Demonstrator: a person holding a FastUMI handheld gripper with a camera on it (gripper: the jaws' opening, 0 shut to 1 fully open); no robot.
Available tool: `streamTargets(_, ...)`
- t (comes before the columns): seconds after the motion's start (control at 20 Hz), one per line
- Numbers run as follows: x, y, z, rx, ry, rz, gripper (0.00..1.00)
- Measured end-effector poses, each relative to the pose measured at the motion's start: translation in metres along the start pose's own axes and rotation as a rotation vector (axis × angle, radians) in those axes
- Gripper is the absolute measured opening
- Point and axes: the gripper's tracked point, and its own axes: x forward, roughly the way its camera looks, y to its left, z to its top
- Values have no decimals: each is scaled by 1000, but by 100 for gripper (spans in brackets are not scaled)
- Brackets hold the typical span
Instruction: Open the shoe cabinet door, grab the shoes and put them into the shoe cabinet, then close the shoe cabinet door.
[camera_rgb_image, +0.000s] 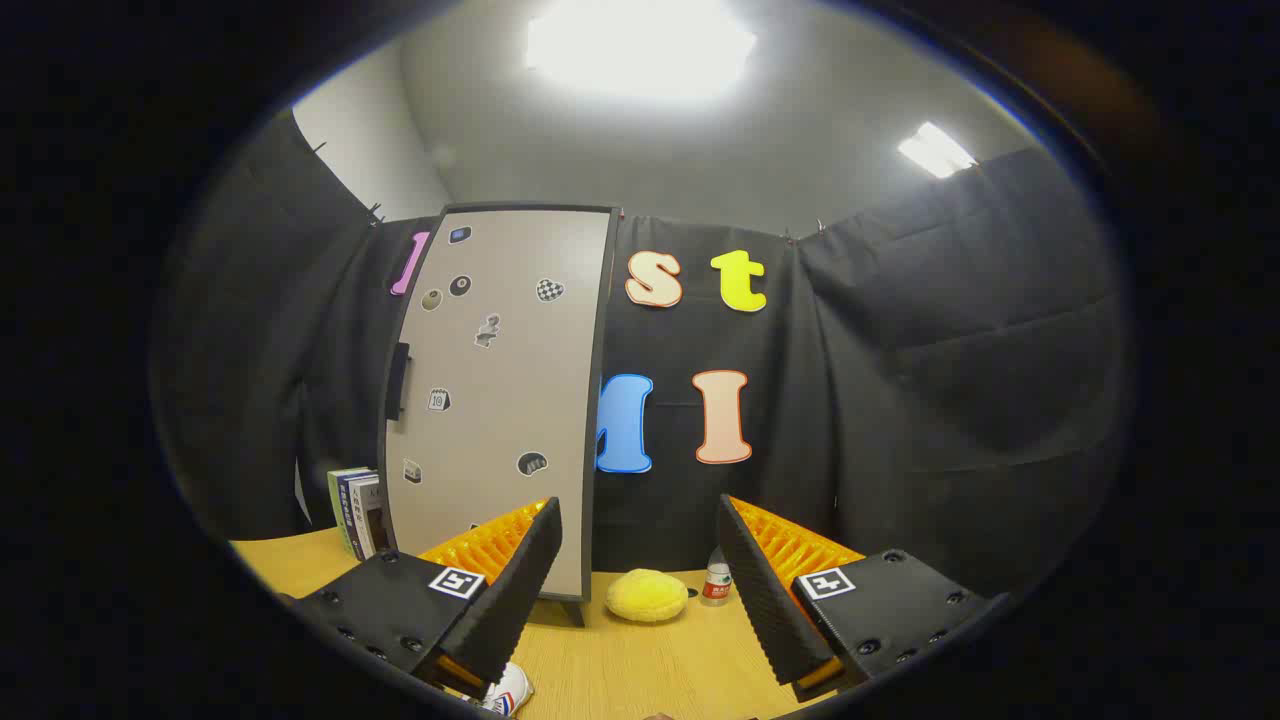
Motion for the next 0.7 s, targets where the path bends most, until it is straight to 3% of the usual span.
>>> streamTargets(0.7,-2,18,0,18,11,-3,98)
